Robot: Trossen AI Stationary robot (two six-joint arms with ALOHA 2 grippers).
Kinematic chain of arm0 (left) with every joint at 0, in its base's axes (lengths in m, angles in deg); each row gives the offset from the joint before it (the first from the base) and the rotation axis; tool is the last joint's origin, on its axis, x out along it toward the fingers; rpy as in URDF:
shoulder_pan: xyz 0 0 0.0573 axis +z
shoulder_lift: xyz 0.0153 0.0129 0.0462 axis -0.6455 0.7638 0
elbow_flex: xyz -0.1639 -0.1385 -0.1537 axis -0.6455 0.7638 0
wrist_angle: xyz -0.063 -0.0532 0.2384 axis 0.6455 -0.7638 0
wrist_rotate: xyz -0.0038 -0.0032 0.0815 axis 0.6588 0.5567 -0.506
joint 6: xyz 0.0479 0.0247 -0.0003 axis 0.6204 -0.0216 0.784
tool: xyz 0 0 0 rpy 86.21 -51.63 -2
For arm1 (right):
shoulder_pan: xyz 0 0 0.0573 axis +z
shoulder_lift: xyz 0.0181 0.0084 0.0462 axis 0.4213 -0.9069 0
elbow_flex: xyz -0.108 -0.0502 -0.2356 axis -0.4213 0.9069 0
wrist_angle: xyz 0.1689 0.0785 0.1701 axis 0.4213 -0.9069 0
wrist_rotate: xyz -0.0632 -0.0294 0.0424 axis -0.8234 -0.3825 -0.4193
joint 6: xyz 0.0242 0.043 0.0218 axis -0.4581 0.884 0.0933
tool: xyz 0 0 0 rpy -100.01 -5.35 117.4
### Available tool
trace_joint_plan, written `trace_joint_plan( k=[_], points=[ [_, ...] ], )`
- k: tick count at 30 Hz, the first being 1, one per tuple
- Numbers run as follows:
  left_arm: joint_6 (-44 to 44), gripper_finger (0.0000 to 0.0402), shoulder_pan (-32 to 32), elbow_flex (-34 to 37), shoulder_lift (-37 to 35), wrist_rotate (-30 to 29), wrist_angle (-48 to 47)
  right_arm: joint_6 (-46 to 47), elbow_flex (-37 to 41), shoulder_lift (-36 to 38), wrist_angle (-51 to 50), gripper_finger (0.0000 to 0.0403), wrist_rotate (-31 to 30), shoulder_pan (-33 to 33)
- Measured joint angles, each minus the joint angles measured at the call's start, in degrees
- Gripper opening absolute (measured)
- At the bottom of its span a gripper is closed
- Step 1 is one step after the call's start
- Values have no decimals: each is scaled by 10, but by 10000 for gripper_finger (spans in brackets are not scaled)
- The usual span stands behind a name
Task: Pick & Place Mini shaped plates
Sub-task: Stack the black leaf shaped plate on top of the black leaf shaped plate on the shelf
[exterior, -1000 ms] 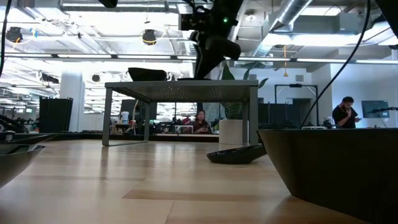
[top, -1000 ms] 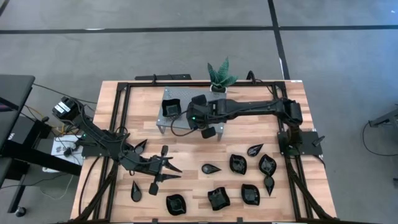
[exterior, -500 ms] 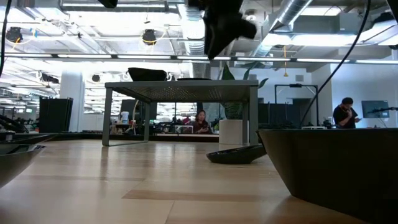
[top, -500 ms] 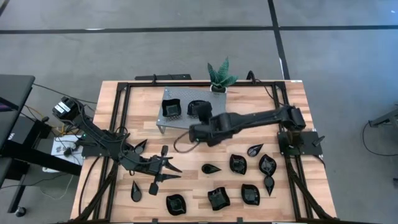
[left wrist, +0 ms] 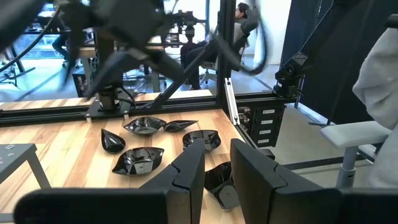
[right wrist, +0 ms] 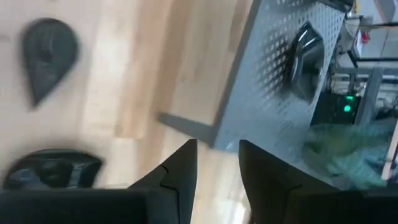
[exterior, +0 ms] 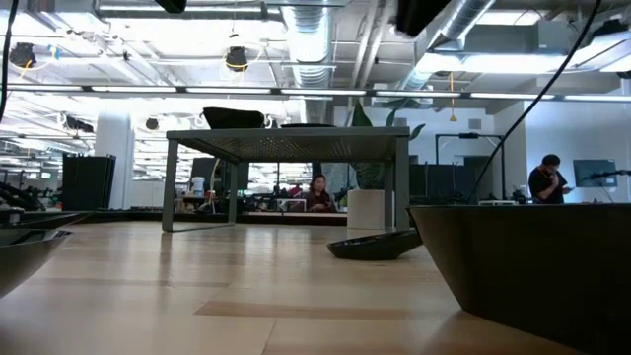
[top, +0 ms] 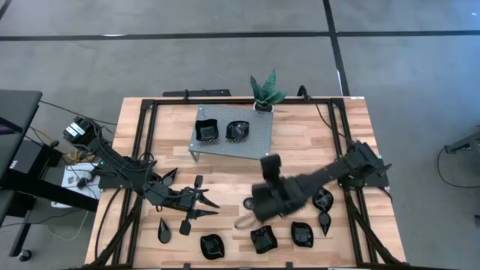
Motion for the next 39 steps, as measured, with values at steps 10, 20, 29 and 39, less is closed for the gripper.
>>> trace_joint_plan(
  k=[10,20,29,39],
  points=[
    [-12,78,1,0,0,0,0,51,102,9,106,107,17,125],
    [-19,92,31,0,54,3,0,-20,267,33,386,107,201,100],
    [-88,134,-28,-29,129,51,1,-46,345,58,481,107,273,34],
    [-190,136,-107,-66,239,99,-5,-91,348,57,575,107,332,6]
  ],
)
